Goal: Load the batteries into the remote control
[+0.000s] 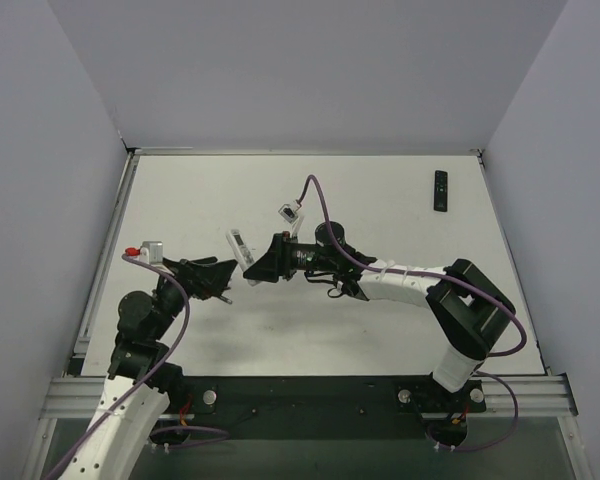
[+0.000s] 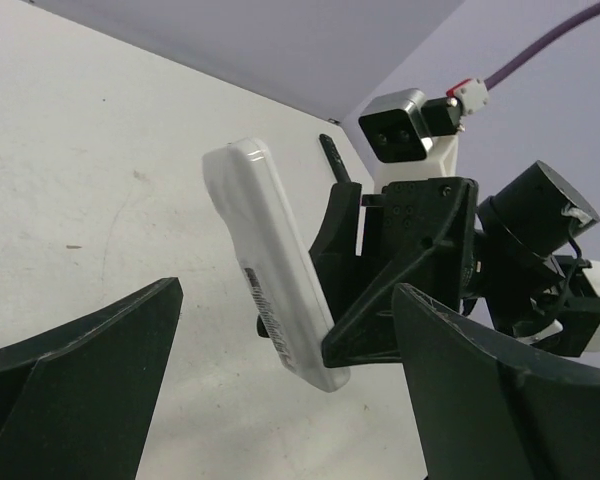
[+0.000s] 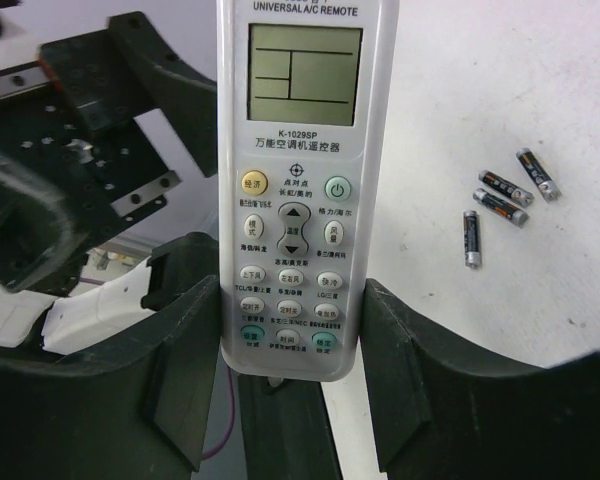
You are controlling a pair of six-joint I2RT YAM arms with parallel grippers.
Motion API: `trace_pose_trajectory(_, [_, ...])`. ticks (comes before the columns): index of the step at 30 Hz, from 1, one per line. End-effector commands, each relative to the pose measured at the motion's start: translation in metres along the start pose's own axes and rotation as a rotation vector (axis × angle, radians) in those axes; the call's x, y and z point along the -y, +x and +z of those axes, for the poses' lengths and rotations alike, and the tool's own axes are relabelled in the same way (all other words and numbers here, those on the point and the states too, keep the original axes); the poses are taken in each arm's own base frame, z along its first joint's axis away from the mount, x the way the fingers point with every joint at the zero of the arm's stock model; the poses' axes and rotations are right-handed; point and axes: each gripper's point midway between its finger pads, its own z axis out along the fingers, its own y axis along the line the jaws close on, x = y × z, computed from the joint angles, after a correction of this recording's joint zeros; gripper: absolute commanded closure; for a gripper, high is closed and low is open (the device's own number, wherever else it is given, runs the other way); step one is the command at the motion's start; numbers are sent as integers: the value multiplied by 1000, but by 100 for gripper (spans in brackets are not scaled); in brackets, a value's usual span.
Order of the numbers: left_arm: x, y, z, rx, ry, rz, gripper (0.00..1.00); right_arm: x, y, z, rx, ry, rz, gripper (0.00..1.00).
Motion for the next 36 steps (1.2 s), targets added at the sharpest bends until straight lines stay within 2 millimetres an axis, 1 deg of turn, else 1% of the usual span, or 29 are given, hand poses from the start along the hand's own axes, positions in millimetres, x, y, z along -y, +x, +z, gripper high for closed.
trace_pose_trajectory(1, [12, -15, 5, 66, 103, -106, 3, -50, -20, -3, 52, -172, -106, 89])
trace_pose_trajectory(3, [10, -12, 8, 62, 115, -129, 2, -56, -20, -3, 48, -191, -107, 89])
trace_pose_trajectory(5, [14, -11, 12, 54, 157, -157, 3, -56, -18, -2, 37, -183, -107, 89])
trace_pose_trajectory(6, [11, -8, 12, 51, 162, -172, 3, -56, -17, -2, 37, -183, -109, 89])
trace_pose_trajectory(7, [15, -14, 14, 71, 197, -192, 3, -57, -16, -3, 34, -191, -109, 89])
trace_pose_trajectory(9, [13, -14, 14, 84, 219, -221, 2, -61, -16, -3, 33, -212, -103, 89])
trace_pose_trajectory(10, [15, -19, 15, 99, 240, -239, 3, -62, -16, -3, 30, -216, -100, 89])
trace_pose_trajectory(14, [12, -21, 17, 111, 262, -284, 3, -69, -16, -6, 26, -248, -95, 89])
trace_pose_trajectory(15, [10, -18, 18, 103, 261, -297, 3, -72, -17, -6, 30, -258, -100, 89])
trace_pose_trajectory(16, [17, -20, 15, 105, 300, -297, 3, -71, -16, -6, 29, -254, -97, 89])
trace_pose_trajectory(18, [21, -20, 15, 92, 327, -295, 3, -73, -16, -7, 24, -261, -98, 89])
trace_pose_trajectory(19, [28, -20, 13, 80, 359, -287, 3, -75, -15, -8, 18, -266, -97, 89])
trace_pose_trajectory(24, [41, -23, 8, 68, 419, -276, 3, -80, -13, -8, 5, -300, -99, 89])
trace_pose_trajectory(25, [43, -22, 7, 58, 429, -280, 5, -80, -12, -7, 4, -306, -94, 89])
trace_pose_trajectory(29, [45, -18, 5, 40, 437, -290, 10, -95, -11, -10, 0, -378, -104, 89])
trace_pose_trajectory(35, [43, -12, 4, 16, 431, -312, 15, -99, -6, -8, -26, -398, -112, 89])
trace_pose_trajectory(36, [44, -12, 4, 17, 435, -309, 20, -100, -6, -7, -28, -400, -112, 89])
